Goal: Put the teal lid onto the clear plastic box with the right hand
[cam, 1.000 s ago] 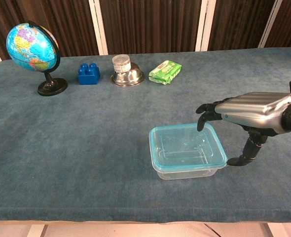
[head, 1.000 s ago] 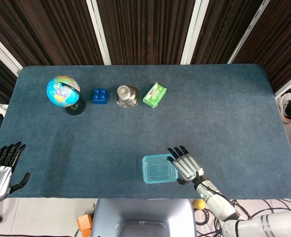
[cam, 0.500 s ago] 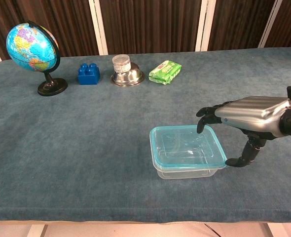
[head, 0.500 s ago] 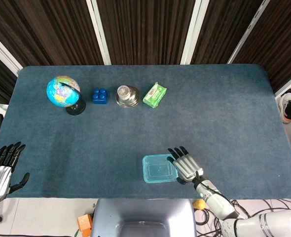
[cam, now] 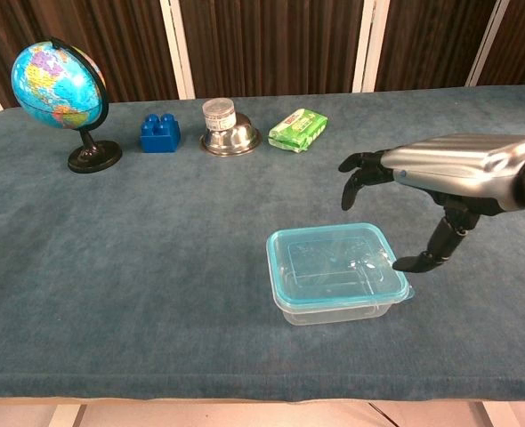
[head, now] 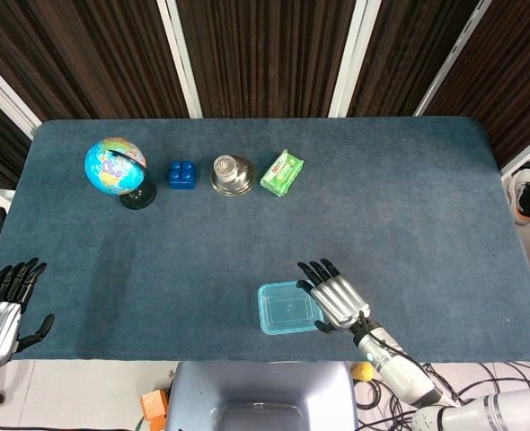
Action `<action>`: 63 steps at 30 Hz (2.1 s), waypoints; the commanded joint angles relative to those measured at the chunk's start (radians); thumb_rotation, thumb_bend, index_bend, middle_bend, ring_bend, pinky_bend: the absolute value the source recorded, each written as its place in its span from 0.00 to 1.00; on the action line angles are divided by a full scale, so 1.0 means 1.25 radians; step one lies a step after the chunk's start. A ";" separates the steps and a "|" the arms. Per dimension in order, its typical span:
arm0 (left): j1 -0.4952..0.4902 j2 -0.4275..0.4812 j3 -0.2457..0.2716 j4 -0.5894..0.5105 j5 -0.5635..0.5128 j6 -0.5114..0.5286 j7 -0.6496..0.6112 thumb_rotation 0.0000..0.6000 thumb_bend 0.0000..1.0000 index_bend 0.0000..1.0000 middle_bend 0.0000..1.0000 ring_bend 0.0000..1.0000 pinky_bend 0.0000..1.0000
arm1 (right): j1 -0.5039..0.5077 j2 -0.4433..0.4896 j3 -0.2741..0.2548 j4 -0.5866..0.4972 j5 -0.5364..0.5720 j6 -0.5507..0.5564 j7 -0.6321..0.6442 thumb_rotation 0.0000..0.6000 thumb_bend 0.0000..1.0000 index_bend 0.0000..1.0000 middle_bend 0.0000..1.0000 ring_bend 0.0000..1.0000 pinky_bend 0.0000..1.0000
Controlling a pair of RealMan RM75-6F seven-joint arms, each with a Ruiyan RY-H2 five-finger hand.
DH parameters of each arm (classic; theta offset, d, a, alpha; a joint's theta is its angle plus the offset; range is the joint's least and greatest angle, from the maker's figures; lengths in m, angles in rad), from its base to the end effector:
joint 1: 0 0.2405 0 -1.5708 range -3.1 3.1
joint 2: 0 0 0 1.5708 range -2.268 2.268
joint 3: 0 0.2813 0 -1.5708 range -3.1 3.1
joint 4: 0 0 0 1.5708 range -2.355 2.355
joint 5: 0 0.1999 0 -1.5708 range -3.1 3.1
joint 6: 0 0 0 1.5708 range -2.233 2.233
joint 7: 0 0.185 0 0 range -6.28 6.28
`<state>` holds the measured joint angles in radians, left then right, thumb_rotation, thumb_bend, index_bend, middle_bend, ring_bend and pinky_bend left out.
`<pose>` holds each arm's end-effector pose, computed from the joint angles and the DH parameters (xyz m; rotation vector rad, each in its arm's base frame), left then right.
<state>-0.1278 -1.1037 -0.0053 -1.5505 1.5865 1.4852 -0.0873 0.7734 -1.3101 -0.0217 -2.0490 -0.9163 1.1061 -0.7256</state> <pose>-0.3227 0.2284 0.1761 -1.4998 -0.8840 -0.9568 -0.1345 -0.3057 0.0125 2.0746 -0.9124 0.6940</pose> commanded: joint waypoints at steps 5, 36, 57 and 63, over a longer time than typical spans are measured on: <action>-0.003 -0.002 0.000 0.000 -0.001 -0.007 0.006 1.00 0.34 0.00 0.03 0.02 0.01 | 0.039 -0.070 0.055 0.001 0.068 0.005 -0.035 1.00 0.18 0.36 0.00 0.00 0.00; -0.004 0.002 0.004 0.005 0.007 -0.004 -0.011 1.00 0.34 0.00 0.03 0.02 0.01 | 0.136 -0.254 0.069 0.064 0.246 0.139 -0.247 1.00 0.13 0.43 0.00 0.00 0.00; -0.005 0.001 0.004 0.008 0.008 -0.002 -0.013 1.00 0.34 0.00 0.03 0.02 0.01 | 0.143 -0.275 0.062 0.086 0.259 0.146 -0.272 1.00 0.07 0.44 0.00 0.00 0.00; -0.005 0.000 0.004 0.009 0.008 -0.001 -0.014 1.00 0.34 0.00 0.03 0.02 0.01 | 0.142 -0.274 0.063 0.091 0.255 0.143 -0.268 1.00 0.07 0.44 0.00 0.00 0.00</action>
<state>-0.1338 -1.1039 -0.0009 -1.5390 1.5965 1.4833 -0.1050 0.9511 -1.6531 0.0565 -1.9355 -0.5973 1.2846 -1.0607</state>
